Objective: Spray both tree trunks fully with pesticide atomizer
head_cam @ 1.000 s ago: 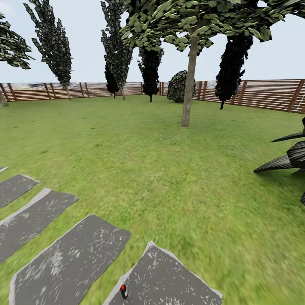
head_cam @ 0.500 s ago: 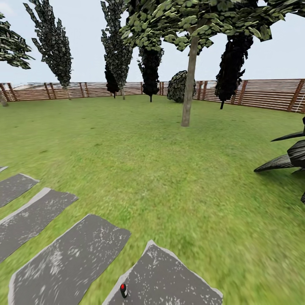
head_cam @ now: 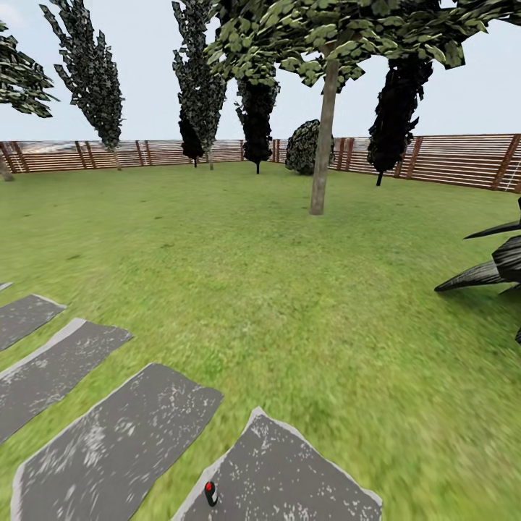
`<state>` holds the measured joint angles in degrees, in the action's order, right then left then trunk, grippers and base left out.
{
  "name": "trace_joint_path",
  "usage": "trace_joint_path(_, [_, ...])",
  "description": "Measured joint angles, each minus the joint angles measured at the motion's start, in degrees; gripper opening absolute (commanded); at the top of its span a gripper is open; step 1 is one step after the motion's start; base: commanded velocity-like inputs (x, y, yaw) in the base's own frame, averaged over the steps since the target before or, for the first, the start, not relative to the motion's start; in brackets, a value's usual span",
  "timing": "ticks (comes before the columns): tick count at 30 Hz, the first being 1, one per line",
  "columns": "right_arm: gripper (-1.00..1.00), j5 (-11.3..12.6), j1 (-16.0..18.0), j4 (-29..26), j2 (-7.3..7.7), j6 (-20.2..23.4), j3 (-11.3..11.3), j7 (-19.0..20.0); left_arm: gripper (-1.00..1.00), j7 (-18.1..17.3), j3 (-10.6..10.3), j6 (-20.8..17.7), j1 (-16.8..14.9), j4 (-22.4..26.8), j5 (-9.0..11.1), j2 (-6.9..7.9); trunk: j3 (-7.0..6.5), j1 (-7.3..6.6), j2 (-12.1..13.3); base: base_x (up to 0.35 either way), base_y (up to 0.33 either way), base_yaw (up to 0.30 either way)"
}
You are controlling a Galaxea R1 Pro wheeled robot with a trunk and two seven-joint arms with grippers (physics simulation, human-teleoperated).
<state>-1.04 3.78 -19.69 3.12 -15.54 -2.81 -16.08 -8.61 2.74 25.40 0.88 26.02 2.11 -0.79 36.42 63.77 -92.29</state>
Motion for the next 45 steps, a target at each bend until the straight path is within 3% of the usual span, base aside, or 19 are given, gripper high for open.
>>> trace_joint_path(8, [1.0, -0.02, 0.0, 0.0, 0.12, -0.07, 0.02, 0.0, 1.0, 0.06, -0.03, -0.03, 0.0, 0.64, 0.0, 0.03, 1.44, 1.76, -3.21, 0.0, 0.0, 0.0])
trace_joint_path(12, [1.0, -0.02, 0.29, -0.31, 0.82, -0.03, 0.09, -0.01, 1.0, 0.92, 0.64, -0.23, -0.01, 6.52, -0.08, 0.18, 2.15, 2.64, -4.81, 0.0, 0.0, 0.0])
trace_joint_path(18, [1.0, 0.05, 0.5, -0.5, 1.54, -0.08, 0.17, -0.08, 1.0, 5.18, 0.57, -0.27, -0.01, 11.73, -0.16, 0.11, 3.23, 3.95, -7.22, 0.0, 0.0, 0.0])
trace_joint_path(24, [1.0, 0.13, 0.53, -1.46, 1.66, -0.1, 0.28, -0.4, 1.0, 5.93, 0.45, -0.36, 0.0, 18.44, -0.13, 0.02, 4.31, 5.27, -9.63, 0.0, 0.0, 0.0])
trace_joint_path(28, [1.0, 0.21, 0.53, -2.04, 1.7, -0.02, 0.39, -0.49, 1.0, 6.0, 0.43, -0.42, 0.0, 19.52, -0.18, -0.15, 5.03, 6.15, -11.23, 0.0, 0.0, 0.0])
trace_joint_path(33, [1.0, 0.14, 2.19, -3.16, 2.21, 0.46, 0.42, -0.46, 1.0, 6.04, 0.36, -0.52, -0.02, 20.12, -0.24, -1.47, 5.92, 7.25, -13.23, 0.0, 0.0, 0.0])
trace_joint_path(37, [1.0, 0.25, 7.93, -3.74, 5.95, 3.67, 0.43, -0.29, 1.0, 6.11, 0.34, -1.11, -2.56, 20.24, -0.26, -2.21, 6.63, 8.13, -14.84, 0.0, 0.0, 0.0])
trace_joint_path(39, [1.0, 0.33, 12.77, -3.76, 8.57, 5.29, 0.43, -0.12, 1.0, 6.16, 0.34, -2.87, -6.85, 20.0, -0.27, -2.46, 6.98, 8.56, -15.64, 0.0, 0.0, 0.0])
trace_joint_path(44, [1.0, 0.47, 18.17, -3.58, 11.33, 6.21, 0.48, -0.03, 1.0, 6.22, 0.39, -8.08, -14.83, 17.06, -0.25, -2.59, 7.89, 9.66, -17.64, 0.0, 0.0, 0.0])
trace_joint_path(45, [1.0, 0.46, 19.2, -3.55, 12.06, 6.3, 0.5, -0.02, 1.0, 6.23, 0.39, -9.35, -17.77, 14.8, -0.23, -2.64, 8.06, 9.88, -18.04, 0.0, 0.0, 0.0])
